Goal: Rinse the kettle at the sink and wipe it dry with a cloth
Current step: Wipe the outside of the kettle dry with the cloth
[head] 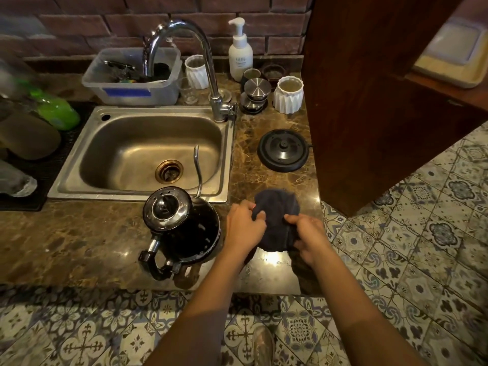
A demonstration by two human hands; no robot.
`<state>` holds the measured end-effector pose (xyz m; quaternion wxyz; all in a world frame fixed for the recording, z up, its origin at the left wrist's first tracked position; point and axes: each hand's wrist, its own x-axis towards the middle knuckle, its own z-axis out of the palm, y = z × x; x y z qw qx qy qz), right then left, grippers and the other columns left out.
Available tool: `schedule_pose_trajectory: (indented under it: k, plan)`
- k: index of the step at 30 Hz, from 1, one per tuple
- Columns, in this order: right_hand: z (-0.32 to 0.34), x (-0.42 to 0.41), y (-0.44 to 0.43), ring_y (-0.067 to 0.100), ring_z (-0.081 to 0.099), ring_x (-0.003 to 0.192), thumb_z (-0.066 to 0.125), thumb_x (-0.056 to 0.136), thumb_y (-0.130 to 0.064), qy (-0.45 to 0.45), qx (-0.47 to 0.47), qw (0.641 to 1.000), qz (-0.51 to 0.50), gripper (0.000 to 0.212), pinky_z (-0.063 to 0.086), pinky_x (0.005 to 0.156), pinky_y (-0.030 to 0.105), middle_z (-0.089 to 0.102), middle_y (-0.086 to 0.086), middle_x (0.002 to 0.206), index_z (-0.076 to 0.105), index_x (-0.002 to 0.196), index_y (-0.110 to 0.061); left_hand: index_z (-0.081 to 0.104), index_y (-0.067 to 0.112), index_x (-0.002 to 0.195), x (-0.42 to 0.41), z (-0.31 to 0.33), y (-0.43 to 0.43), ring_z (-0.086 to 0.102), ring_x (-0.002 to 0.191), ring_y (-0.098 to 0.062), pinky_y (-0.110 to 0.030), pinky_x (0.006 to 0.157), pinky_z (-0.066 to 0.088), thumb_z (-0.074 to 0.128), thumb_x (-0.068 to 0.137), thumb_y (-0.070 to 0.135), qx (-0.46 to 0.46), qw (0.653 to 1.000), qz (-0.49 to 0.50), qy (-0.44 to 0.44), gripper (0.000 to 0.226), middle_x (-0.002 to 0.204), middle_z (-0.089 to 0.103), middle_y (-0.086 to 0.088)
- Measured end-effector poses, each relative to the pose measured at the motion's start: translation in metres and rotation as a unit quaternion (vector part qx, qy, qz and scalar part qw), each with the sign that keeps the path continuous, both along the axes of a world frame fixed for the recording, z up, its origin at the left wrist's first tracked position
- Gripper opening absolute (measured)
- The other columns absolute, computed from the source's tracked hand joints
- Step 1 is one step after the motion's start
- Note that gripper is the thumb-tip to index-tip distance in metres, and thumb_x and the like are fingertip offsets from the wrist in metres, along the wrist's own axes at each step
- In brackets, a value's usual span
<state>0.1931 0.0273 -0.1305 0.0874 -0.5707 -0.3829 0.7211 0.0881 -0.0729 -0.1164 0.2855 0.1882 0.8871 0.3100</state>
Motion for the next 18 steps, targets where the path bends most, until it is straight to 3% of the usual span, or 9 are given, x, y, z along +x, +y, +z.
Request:
schedule_pose_trajectory:
  k: [4, 7, 8, 10, 12, 15, 18]
  plan:
    - [0.003, 0.024, 0.008, 0.022, 0.079, 0.083, 0.059, 0.098, -0.007, 0.129, -0.073, 0.988, -0.037, 0.021, 0.062, 0.068, 0.034, 0.082, 0.008, 0.092, 0.070, 0.115, -0.008, 0.060, 0.024, 0.100, 0.003, 0.035, 0.002, 0.065, 0.101, -0.022, -0.047, 0.094, 0.053, 0.061, 0.093, 0.028, 0.122, 0.984, 0.045, -0.125, 0.009, 0.106, 0.068, -0.002]
    - [0.004, 0.035, 0.006, 0.033, 0.071, 0.115, 0.061, 0.097, -0.025, 0.224, -0.147, 0.960, -0.079, 0.044, 0.051, 0.106, 0.050, 0.075, 0.018, 0.124, 0.064, 0.137, -0.007, 0.060, 0.019, 0.100, 0.011, 0.069, 0.004, 0.068, 0.097, -0.020, -0.036, 0.082, 0.054, 0.060, 0.096, 0.016, 0.207, 0.950, 0.051, -0.227, 0.005, 0.102, 0.071, -0.005]
    - [0.004, 0.038, 0.004, 0.037, 0.066, 0.124, 0.060, 0.097, -0.035, 0.252, -0.171, 0.949, -0.086, 0.051, 0.045, 0.113, 0.053, 0.069, 0.020, 0.134, 0.063, 0.140, -0.007, 0.060, 0.018, 0.100, 0.013, 0.078, 0.003, 0.069, 0.094, -0.019, -0.033, 0.075, 0.052, 0.059, 0.097, 0.013, 0.228, 0.937, 0.054, -0.261, 0.006, 0.100, 0.071, -0.005]
    - [0.007, 0.041, -0.003, 0.039, 0.065, 0.127, 0.055, 0.096, -0.053, 0.303, -0.215, 0.924, -0.087, 0.065, 0.050, 0.109, 0.054, 0.065, 0.023, 0.141, 0.065, 0.138, -0.005, 0.061, 0.019, 0.100, 0.016, 0.090, 0.000, 0.070, 0.091, -0.019, -0.031, 0.070, 0.049, 0.059, 0.097, 0.011, 0.253, 0.913, 0.060, -0.313, 0.009, 0.098, 0.072, -0.004]
    - [0.012, 0.039, -0.012, 0.038, 0.071, 0.119, 0.052, 0.092, -0.061, 0.346, -0.233, 0.905, -0.087, 0.071, 0.060, 0.095, 0.053, 0.066, 0.023, 0.139, 0.067, 0.135, -0.006, 0.063, 0.020, 0.098, 0.015, 0.095, -0.003, 0.070, 0.094, -0.022, -0.035, 0.074, 0.049, 0.059, 0.096, 0.010, 0.268, 0.897, 0.059, -0.347, 0.010, 0.097, 0.073, -0.003]
    - [0.017, 0.037, -0.024, 0.037, 0.073, 0.113, 0.053, 0.092, -0.053, 0.373, -0.222, 0.896, -0.096, 0.061, 0.063, 0.089, 0.052, 0.070, 0.022, 0.134, 0.075, 0.125, -0.006, 0.064, 0.017, 0.101, 0.011, 0.094, -0.008, 0.069, 0.094, -0.021, -0.035, 0.076, 0.049, 0.060, 0.096, 0.011, 0.246, 0.912, 0.064, -0.322, 0.009, 0.097, 0.073, -0.002]
    - [0.020, 0.041, -0.026, 0.038, 0.068, 0.123, 0.052, 0.098, -0.045, 0.376, -0.223, 0.896, -0.081, 0.057, 0.057, 0.102, 0.053, 0.064, 0.023, 0.141, 0.070, 0.130, -0.002, 0.064, 0.018, 0.110, 0.003, 0.083, -0.016, 0.072, 0.097, -0.019, -0.037, 0.084, 0.057, 0.061, 0.096, 0.012, 0.197, 0.953, 0.064, -0.222, 0.015, 0.097, 0.076, 0.001]
